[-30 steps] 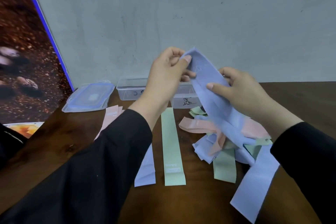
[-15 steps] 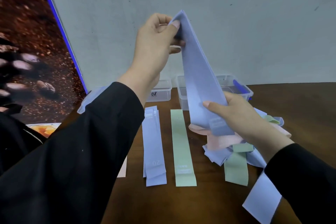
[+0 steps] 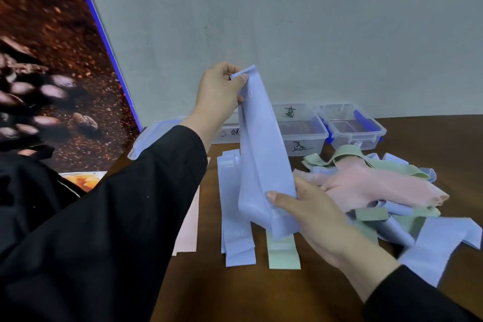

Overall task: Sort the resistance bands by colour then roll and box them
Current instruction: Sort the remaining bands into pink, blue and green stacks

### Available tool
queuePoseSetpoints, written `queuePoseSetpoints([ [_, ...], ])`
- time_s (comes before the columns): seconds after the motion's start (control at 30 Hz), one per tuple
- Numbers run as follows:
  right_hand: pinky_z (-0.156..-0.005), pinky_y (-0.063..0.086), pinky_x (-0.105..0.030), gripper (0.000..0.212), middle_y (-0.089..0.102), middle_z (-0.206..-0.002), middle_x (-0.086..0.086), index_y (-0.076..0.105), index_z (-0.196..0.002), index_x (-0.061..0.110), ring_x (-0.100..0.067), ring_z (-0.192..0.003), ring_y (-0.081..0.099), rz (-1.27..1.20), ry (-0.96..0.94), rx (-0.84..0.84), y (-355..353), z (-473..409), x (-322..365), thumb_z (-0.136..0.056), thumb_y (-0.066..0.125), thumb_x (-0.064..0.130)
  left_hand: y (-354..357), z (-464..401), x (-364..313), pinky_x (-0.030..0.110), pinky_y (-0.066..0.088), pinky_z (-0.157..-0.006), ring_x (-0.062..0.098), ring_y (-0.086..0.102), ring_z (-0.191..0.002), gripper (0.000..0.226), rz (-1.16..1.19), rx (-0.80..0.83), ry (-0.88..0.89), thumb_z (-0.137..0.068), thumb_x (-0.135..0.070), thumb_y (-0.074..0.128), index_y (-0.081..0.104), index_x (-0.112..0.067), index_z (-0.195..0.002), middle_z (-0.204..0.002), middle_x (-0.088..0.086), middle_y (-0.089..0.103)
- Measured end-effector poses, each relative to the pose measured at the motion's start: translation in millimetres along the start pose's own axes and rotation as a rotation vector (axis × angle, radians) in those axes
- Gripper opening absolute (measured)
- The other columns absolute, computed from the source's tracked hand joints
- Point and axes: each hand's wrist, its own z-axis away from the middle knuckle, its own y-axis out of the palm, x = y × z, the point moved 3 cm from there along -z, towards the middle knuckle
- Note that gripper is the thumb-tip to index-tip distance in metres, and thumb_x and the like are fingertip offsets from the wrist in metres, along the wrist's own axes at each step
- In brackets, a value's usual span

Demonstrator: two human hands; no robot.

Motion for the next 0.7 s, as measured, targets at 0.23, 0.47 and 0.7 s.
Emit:
queuePoseSetpoints([
  [0.23, -0.088, 0.061, -0.044, 0.027, 0.074, -0.115, 0.006, 0.065, -0.125, 0.027, -0.015, -0.106, 0.071, -0.238, 0.142, 0.043, 43, -10, -15, -0.097, 0.066, 0.027, -35, -6, 30, 0.021, 0.042, -0.049, 0.016, 0.054, -0.056, 0.005, -0.060, -0.037, -0.071, -0.094, -0.012, 0.061, 0.063, -0.008, -0.091, -0.072, 0.006, 0.060],
  [0.47, -0.093, 0.058, -0.038, 0.019, 0.075, -0.108, 0.011, 0.072, -0.112, 0.025, -0.012, -0.104, 0.070, -0.058, 0.168, -0.152, 49, -21, -30, -0.101, 0.061, 0.036, -51, -1, 32, 0.015, 0.041, -0.050, 0.010, 0.051, -0.058, 0.011, -0.018, -0.021, -0.023, -0.095, -0.016, 0.062, 0.063, -0.005, -0.093, -0.073, 0.002, 0.057],
  [0.7, -0.062, 0.042, -0.027, 0.034, 0.067, -0.084, -0.008, 0.064, -0.086, 0.009, -0.020, -0.075, 0.060, 0.333, 0.079, -0.330, 38, -34, -29, -0.104, 0.053, 0.037, -55, 8, -6, 0.018, 0.038, -0.056, 0.007, 0.044, -0.057, 0.006, 0.016, 0.049, 0.137, -0.095, -0.016, 0.063, 0.064, -0.014, -0.090, -0.066, -0.009, 0.058],
])
